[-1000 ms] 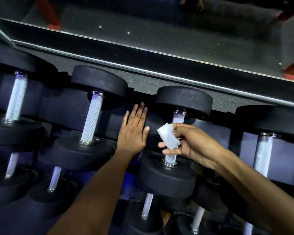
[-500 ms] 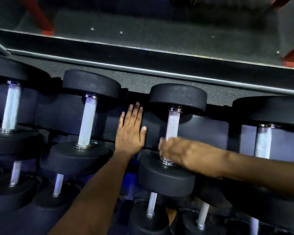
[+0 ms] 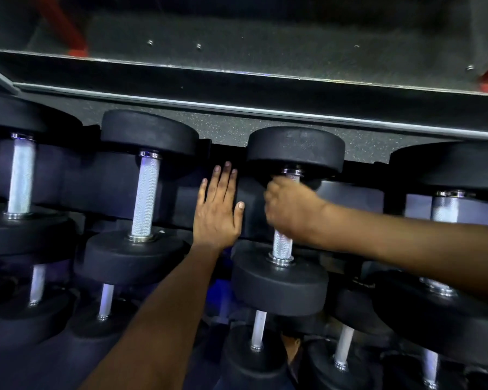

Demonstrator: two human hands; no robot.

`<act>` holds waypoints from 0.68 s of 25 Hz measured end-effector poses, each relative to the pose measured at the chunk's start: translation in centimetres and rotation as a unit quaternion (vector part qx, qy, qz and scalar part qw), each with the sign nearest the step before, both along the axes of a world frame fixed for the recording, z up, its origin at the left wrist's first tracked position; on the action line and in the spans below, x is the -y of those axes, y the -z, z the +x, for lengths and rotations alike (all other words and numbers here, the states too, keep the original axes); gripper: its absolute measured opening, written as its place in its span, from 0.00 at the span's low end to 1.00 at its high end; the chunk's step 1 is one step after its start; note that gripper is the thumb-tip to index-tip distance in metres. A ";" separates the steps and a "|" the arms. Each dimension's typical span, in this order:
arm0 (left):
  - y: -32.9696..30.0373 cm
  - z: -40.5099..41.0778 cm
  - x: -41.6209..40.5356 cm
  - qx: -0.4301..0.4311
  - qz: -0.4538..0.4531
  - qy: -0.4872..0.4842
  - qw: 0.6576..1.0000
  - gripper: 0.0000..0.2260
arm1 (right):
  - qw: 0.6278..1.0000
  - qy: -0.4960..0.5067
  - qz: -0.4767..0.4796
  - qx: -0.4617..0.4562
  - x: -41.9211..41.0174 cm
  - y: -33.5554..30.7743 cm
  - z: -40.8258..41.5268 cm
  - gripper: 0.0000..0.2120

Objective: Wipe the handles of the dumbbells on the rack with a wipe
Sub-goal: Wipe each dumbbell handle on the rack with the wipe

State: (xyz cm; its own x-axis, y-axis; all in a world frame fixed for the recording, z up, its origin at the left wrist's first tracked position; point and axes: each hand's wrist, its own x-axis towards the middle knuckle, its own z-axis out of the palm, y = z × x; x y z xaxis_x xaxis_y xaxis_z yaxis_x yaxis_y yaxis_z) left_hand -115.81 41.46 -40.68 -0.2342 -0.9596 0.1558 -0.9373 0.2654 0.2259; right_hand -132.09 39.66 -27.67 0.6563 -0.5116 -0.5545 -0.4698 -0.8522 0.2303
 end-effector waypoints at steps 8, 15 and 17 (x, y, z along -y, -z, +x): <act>0.0 -0.1 0.1 0.002 -0.005 0.001 1.000 0.28 | 0.964 0.018 0.168 0.205 -3.0 1.0 -2.3 0.13; 0.0 -0.1 0.0 0.007 0.007 -0.001 1.000 0.28 | 0.684 0.522 0.177 0.479 -7.7 2.3 -10.3 0.18; 0.0 -0.1 0.0 0.011 0.007 -0.001 1.000 0.28 | 0.358 0.704 0.249 0.561 -4.1 1.8 -8.2 0.17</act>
